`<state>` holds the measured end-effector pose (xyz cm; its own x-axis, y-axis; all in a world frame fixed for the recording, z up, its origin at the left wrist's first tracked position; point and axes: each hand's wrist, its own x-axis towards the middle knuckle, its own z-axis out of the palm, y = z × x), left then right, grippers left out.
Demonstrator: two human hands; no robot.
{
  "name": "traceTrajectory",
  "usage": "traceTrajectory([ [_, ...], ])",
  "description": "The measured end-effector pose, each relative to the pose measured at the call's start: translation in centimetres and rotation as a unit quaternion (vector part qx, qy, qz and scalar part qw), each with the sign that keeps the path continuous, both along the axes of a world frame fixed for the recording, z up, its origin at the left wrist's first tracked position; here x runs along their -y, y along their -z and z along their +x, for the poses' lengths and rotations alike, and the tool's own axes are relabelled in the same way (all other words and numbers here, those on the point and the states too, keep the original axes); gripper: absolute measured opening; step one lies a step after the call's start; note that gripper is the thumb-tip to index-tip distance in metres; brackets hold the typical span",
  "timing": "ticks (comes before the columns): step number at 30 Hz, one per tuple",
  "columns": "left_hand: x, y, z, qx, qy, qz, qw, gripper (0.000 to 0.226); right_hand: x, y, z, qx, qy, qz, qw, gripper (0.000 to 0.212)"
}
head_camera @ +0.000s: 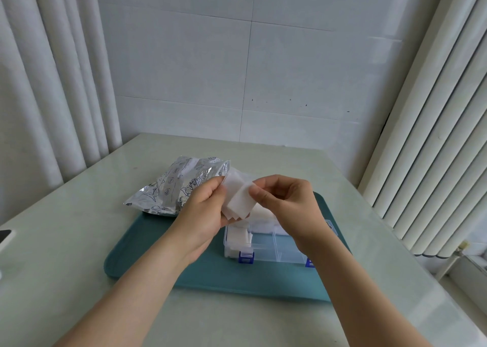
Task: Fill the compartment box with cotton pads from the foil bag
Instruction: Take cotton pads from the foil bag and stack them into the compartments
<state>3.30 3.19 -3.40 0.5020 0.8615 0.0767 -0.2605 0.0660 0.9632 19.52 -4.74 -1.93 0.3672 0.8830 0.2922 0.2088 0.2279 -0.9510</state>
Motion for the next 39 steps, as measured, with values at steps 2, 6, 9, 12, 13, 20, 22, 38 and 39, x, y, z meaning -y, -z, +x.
traceTrajectory([
  [2, 0.2, -0.2, 0.1, 0.034, 0.010, -0.040, 0.999, 0.031, -0.3, 0.2, -0.4, 0.029, 0.030, 0.017, 0.999, 0.005],
  [6, 0.8, -0.2, 0.5, 0.079, 0.045, -0.102, 0.991, 0.037, -0.7, 0.5, -1.1, 0.024, 0.094, 0.056, 0.994, 0.003],
  [9, 1.1, -0.2, 0.7, 0.096, 0.070, -0.121, 0.986, 0.039, -0.7, 0.7, -1.5, 0.047, 0.099, 0.059, 0.992, 0.003],
  [12, 1.2, -0.3, 0.7, 0.105, 0.076, -0.130, 0.983, 0.039, -0.7, 0.7, -1.6, 0.079, 0.117, 0.062, 0.988, 0.004],
  [13, 1.2, -0.4, 0.7, 0.107, 0.080, -0.131, 0.982, 0.039, -0.8, 0.8, -1.6, 0.085, 0.124, 0.063, 0.987, 0.005],
  [20, 1.6, -0.8, 0.7, 0.134, 0.117, -0.138, 0.974, 0.042, -1.1, 1.0, -2.6, 0.053, 0.170, 0.067, 0.982, 0.008],
  [22, 1.5, -0.7, 0.8, 0.138, 0.124, -0.137, 0.973, 0.044, -1.1, 1.0, -2.7, 0.045, 0.172, 0.064, 0.982, 0.011],
  [38, 1.1, -0.2, 0.5, 0.080, 0.126, -0.063, 0.987, 0.033, -0.9, 1.5, -3.3, 0.229, 0.164, 0.093, 0.955, 0.040],
  [39, 1.1, -0.2, 0.6, 0.066, 0.125, -0.050, 0.989, 0.033, -0.9, 1.3, -3.2, 0.209, 0.156, 0.082, 0.962, 0.038],
])
